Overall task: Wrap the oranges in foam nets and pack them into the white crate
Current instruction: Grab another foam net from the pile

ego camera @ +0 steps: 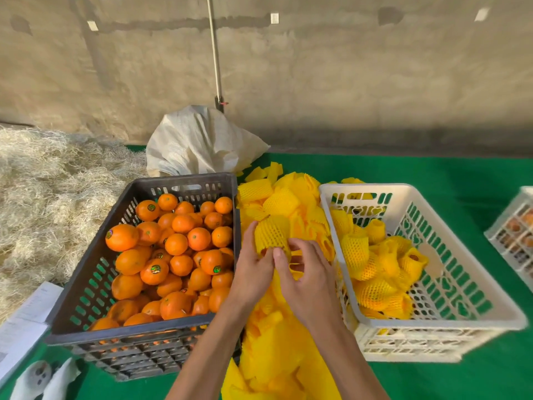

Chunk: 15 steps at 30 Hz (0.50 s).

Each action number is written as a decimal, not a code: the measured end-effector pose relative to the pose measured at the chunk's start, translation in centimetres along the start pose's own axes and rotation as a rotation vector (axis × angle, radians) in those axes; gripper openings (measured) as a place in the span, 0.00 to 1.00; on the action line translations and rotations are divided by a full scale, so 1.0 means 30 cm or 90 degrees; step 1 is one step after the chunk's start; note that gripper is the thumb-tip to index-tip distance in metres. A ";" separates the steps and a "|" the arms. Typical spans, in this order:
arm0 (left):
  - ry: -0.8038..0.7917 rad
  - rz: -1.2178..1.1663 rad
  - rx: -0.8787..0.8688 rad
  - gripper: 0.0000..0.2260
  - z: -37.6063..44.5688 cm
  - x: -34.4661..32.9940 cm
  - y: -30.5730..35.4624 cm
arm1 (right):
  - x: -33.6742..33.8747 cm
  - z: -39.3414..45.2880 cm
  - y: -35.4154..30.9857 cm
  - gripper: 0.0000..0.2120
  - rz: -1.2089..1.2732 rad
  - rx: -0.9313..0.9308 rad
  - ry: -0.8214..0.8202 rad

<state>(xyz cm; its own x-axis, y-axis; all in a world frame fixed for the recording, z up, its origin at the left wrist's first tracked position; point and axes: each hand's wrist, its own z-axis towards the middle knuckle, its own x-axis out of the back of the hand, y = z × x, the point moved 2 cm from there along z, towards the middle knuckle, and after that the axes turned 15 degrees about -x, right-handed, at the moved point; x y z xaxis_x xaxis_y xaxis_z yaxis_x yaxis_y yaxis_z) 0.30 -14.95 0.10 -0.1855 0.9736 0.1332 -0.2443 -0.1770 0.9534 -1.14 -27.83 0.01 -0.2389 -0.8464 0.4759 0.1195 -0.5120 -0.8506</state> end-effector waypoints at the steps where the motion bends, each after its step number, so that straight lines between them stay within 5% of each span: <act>1: -0.030 -0.031 0.020 0.31 0.005 -0.033 0.009 | 0.020 0.010 0.018 0.23 -0.001 -0.030 0.014; 6: -0.153 -0.116 0.052 0.32 0.024 -0.227 0.040 | 0.146 0.057 0.109 0.24 0.025 -0.148 0.090; 10: -0.191 -0.177 0.043 0.23 0.047 -0.380 0.038 | 0.243 0.080 0.186 0.25 0.052 -0.188 0.119; 15: -0.185 -0.312 0.094 0.24 0.061 -0.489 0.008 | 0.340 0.111 0.257 0.26 0.053 -0.171 0.111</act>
<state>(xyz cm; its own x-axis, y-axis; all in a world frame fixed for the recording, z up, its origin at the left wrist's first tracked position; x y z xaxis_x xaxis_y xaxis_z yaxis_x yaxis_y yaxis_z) 4.70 -29.02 -1.13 0.1884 0.9402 -0.2837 -0.0965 0.3051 0.9474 0.55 -40.92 -0.96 -0.4034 -0.8343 0.3758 -0.1063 -0.3652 -0.9248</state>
